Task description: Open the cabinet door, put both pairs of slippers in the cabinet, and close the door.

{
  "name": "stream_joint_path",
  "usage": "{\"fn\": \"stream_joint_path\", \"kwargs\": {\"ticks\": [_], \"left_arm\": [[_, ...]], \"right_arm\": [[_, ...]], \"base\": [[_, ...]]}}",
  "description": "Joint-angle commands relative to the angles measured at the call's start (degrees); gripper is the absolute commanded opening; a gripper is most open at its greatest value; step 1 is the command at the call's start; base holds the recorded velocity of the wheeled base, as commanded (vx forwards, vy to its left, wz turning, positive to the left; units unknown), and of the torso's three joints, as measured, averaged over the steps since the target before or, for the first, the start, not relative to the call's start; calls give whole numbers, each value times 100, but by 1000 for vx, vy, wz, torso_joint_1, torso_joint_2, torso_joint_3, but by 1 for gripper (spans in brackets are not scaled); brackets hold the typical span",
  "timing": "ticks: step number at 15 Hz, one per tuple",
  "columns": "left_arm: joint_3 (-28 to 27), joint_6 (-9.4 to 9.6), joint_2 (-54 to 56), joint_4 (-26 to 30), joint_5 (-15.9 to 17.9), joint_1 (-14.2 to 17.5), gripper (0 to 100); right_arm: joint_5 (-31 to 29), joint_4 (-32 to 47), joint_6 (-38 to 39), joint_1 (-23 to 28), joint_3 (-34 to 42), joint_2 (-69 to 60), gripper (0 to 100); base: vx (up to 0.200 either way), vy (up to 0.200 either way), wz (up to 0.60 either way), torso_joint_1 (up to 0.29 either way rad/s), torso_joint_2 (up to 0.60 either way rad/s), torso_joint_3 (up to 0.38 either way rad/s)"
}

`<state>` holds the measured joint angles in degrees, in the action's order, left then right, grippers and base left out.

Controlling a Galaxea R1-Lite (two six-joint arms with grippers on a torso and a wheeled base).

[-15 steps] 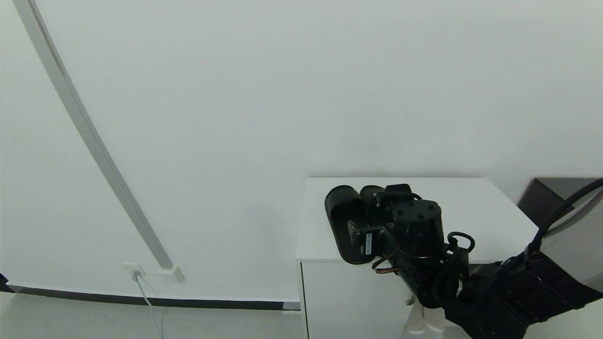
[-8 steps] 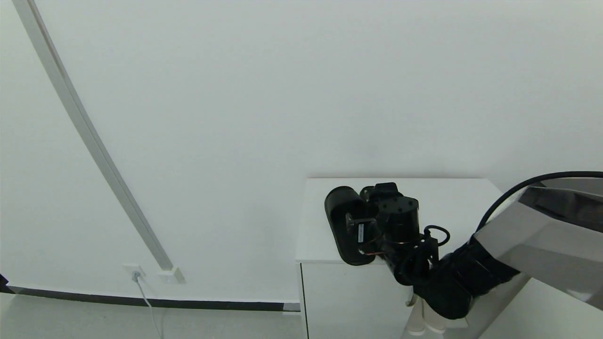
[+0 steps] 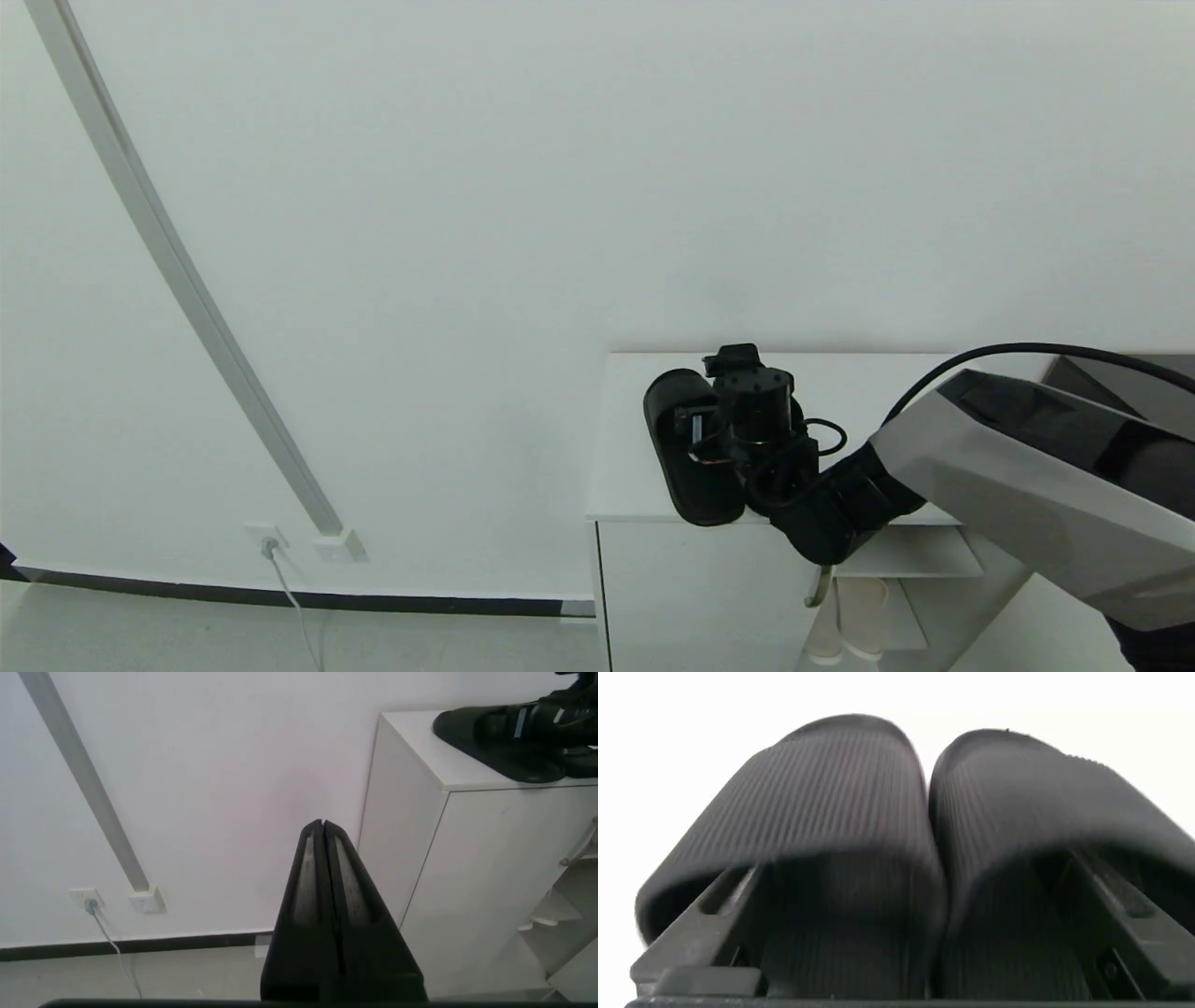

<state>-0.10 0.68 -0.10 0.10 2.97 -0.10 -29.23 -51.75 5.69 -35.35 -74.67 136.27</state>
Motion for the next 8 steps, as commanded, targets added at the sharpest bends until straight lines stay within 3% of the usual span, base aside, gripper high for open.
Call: {"fn": "stream_joint_path", "kwargs": {"ticks": [1, 8], "left_arm": [[1, 2, -8, -1, 1, 1, 0], [1, 2, -8, -1, -7, 1, 0]], "right_arm": [[5, 60, 2, 28, -153, 155, 0], [-3, 95, 11, 28, -127, -4, 0]], "base": [[0, 0, 0, 0, 0, 0], [0, 0, 0, 0, 0, 0]]}}
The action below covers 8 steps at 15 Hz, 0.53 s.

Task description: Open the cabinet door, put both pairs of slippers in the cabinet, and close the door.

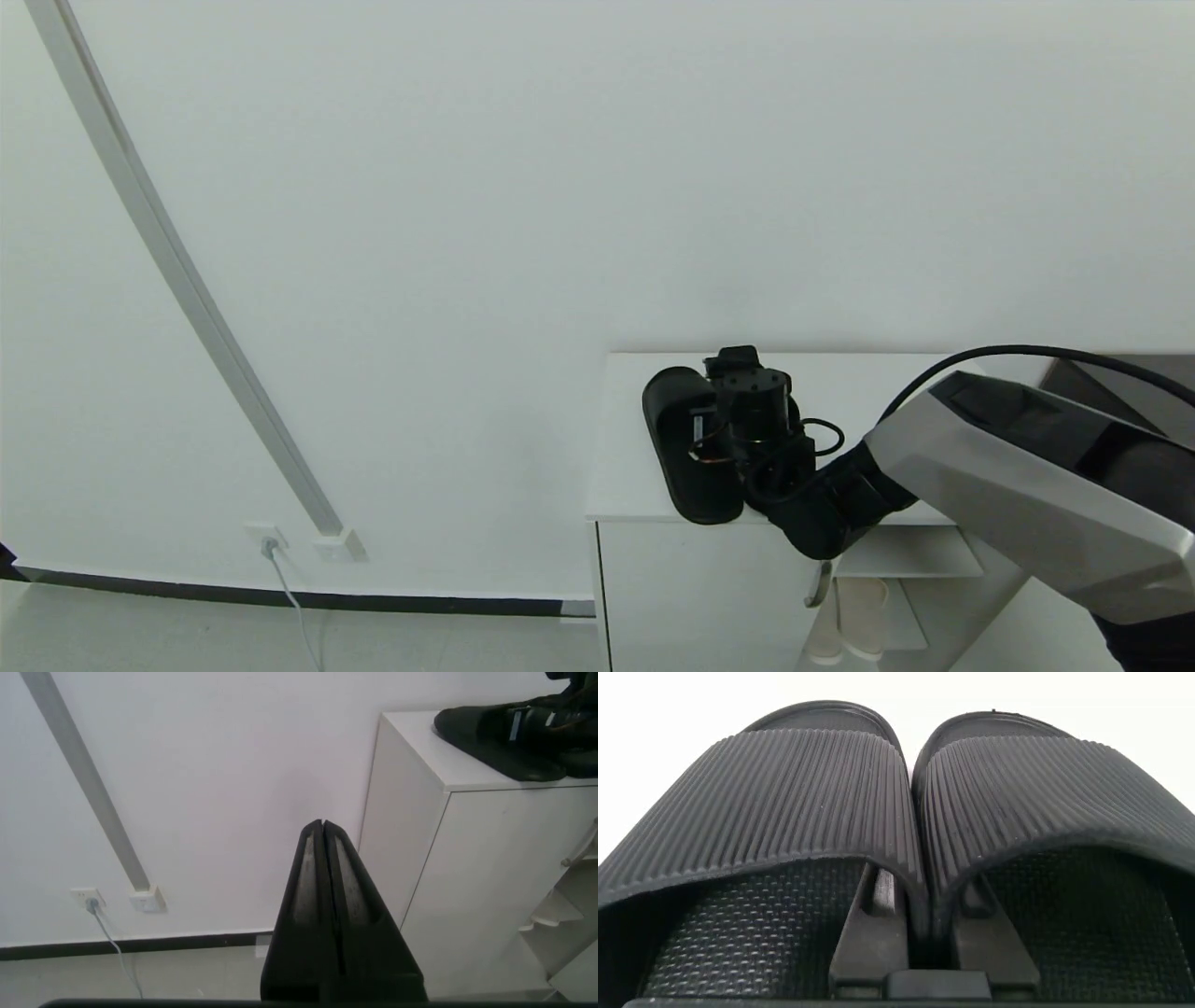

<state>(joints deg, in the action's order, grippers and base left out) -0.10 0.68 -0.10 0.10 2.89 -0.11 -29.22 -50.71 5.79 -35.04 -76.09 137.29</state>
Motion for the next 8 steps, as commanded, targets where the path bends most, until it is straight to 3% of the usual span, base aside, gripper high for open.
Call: {"fn": "stream_joint_path", "kwargs": {"ticks": [1, 4, 8], "left_arm": [[1, 2, -8, -1, 1, 2, 0], [1, 11, -8, -1, 10, 2, 0], [1, 28, -8, -1, 10, 2, 0]], "right_arm": [[-5, -9, -8, -12, 77, -308, 0], [180, 0, -25, -65, 736, -1099, 0], [1120, -18, -60, -267, 2573, -2690, 0]], "base": [[0, 0, 0, 0, 0, 0], [0, 0, 0, 0, 0, 0], [0, 0, 0, 0, 0, 0]]}}
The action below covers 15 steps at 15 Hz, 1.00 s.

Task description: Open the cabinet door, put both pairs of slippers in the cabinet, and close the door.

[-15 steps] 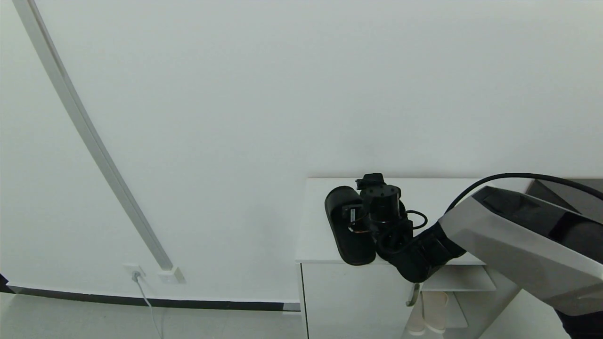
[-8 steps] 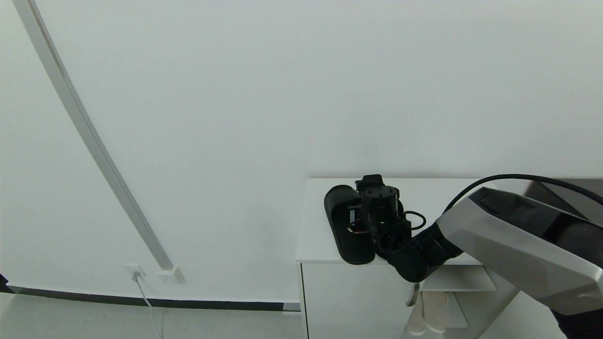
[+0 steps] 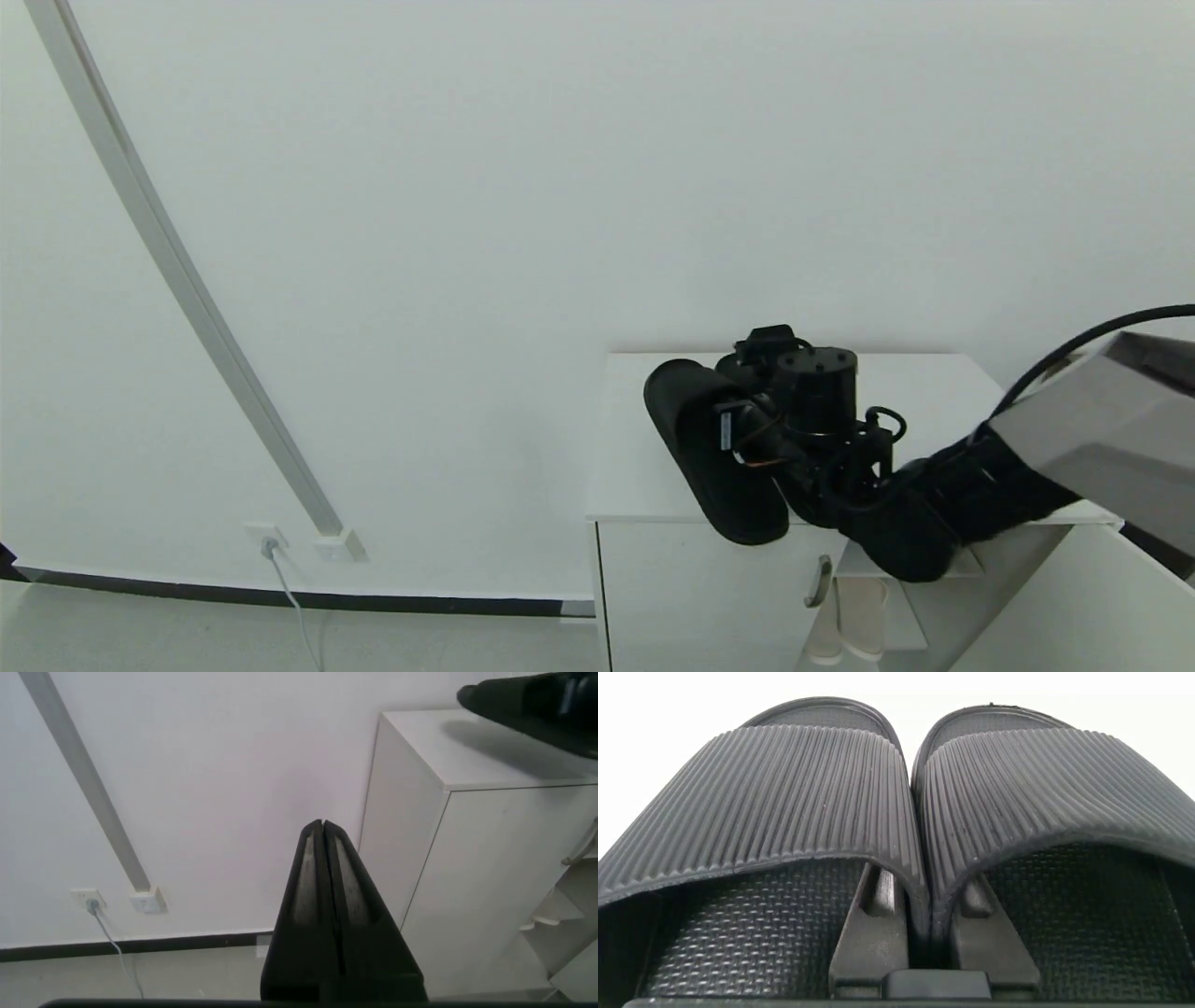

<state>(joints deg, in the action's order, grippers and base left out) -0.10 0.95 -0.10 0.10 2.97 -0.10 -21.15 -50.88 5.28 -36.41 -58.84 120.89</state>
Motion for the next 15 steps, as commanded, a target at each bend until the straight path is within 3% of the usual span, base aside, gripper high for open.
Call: {"fn": "stream_joint_path", "kwargs": {"ticks": [1, 6, 13, 15], "left_arm": [[1, 10, -8, -1, 1, 1, 0], [1, 2, -8, -1, 1, 1, 0], [1, 2, -8, -1, 1, 1, 0], [1, 2, -8, -1, 1, 1, 0]], "right_arm": [[542, -1, -18, -208, 1253, -1402, 0], [1016, 219, -115, -788, 2501, -2571, 0], [999, 237, -115, -938, 2597, -2553, 0], [999, 237, -115, -964, 2641, -2553, 0]], "base": [[0, 0, 0, 0, 0, 0], [0, 0, 0, 0, 0, 0], [0, 0, 0, 0, 0, 0], [-200, 0, 0, 0, 2, 2]]}}
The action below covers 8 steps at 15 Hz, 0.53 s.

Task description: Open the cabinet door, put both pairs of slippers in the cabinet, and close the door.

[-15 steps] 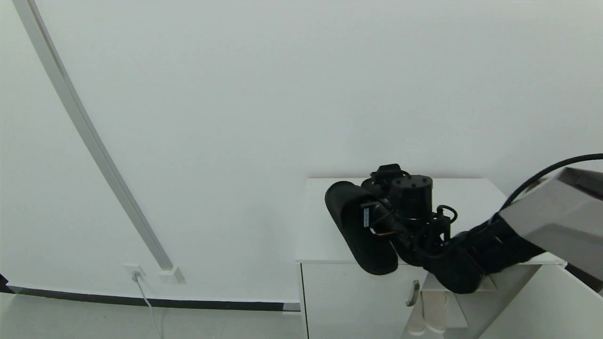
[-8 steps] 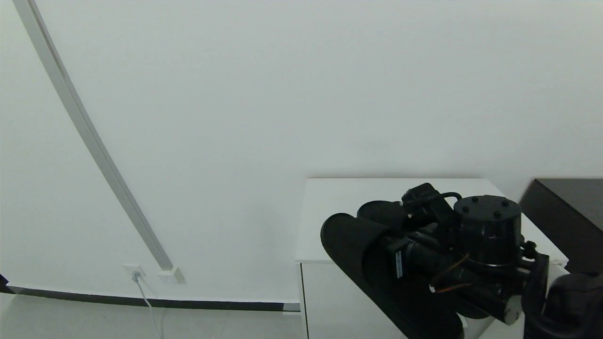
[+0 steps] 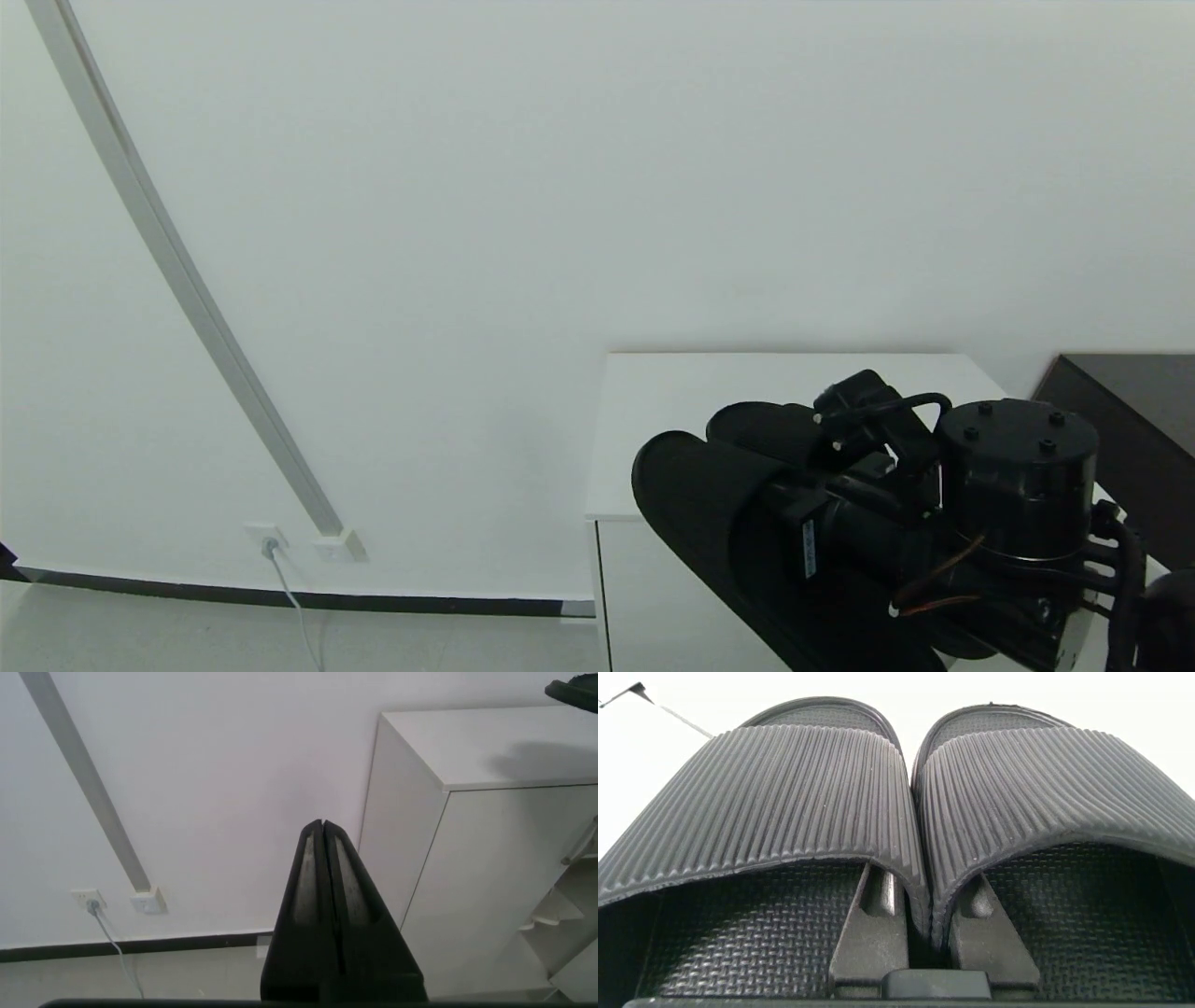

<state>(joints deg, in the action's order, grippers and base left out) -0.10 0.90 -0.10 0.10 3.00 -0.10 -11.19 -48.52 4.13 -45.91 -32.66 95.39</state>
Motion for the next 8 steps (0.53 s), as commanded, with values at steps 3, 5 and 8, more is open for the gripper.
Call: {"fn": "stream_joint_path", "kwargs": {"ticks": [3, 5, 8], "left_arm": [[1, -2, -8, -1, -1, 1, 0], [1, -2, -8, -1, -1, 1, 0], [1, -2, -8, -1, -1, 1, 0]], "right_arm": [[-6, 0, 0, -32, 40, 41, 0], [-6, 0, 0, -41, 49, 50, 0], [-6, -17, 0, -41, 49, 138, 0]], "base": [[-200, 0, 0, 11, 4, 1], [-200, 0, 0, -10, -5, 5], [-133, 0, 0, 3, -2, 3]]}}
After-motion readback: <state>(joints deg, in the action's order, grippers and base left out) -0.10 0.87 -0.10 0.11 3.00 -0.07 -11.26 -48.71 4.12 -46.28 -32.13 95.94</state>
